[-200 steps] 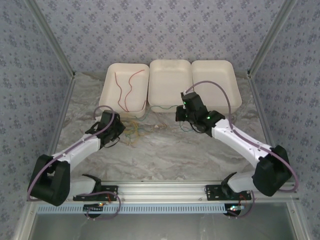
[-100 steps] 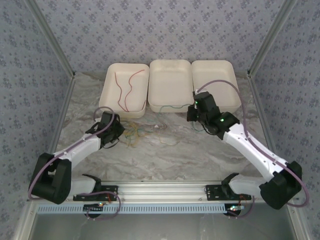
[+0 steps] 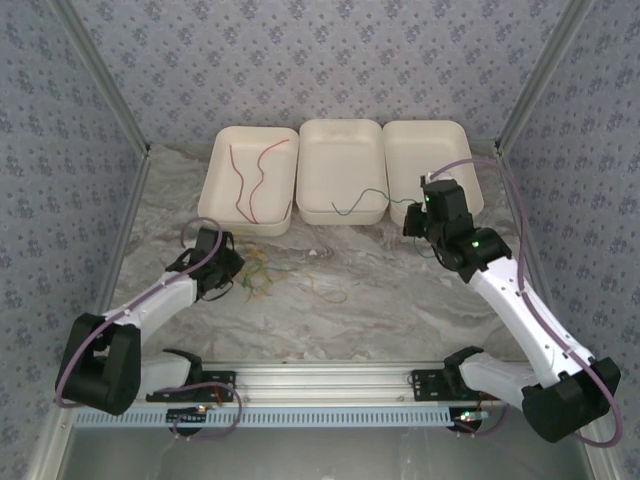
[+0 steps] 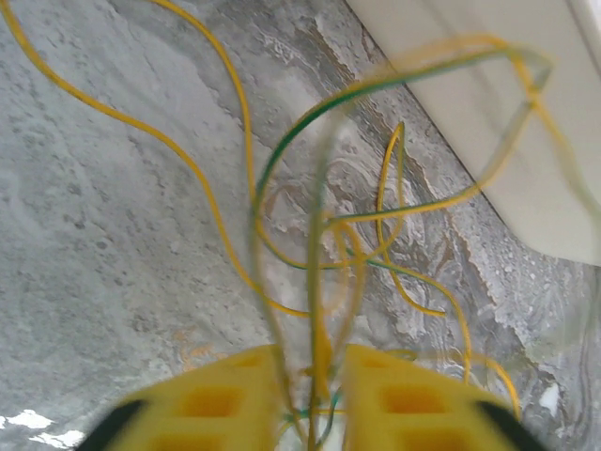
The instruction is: Untangle the cables
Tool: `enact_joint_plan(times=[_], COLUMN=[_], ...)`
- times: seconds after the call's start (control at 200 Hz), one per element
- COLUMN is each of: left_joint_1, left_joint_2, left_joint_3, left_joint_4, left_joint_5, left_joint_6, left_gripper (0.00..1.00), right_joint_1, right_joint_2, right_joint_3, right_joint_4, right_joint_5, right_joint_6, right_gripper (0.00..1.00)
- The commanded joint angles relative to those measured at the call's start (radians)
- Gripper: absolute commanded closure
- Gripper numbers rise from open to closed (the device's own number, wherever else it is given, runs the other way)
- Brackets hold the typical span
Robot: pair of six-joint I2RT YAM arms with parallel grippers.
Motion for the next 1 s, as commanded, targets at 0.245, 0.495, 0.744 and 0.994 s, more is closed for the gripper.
enact_joint_plan(times=[0.245,0.495,0.744,0.994], left_joint_1=[-0.077,-0.262,-0.357,-0.339], left_joint_2=[-0.268,-0.205,-0.079,-0.108], left_joint_3=[0.165,0.243,0.285,0.268], left_joint_4=[-0.099,0.0,0.033,0.003], left_joint_5=[0.046,0.059,-0.031,-0.147], left_joint_6=[0.026,-0.064,-0.115,-0.101], left_gripper=[0.18,0.17,0.25,0.72], right_joint_1=[0.056,0.139,0.237,0.293], right_joint_2=[0.021,0.083,0.125,0.117], right_joint_3=[0.037,0.076,0.106,0.09], right_joint_4=[0.077,0.121,0.14,0.142], right_joint_5=[-0.169,-0.178,-0.137,-0.131], right_joint_6=[-0.017,0.037,0.06,0.057], right_gripper=[1.0,1.0,1.0,1.0])
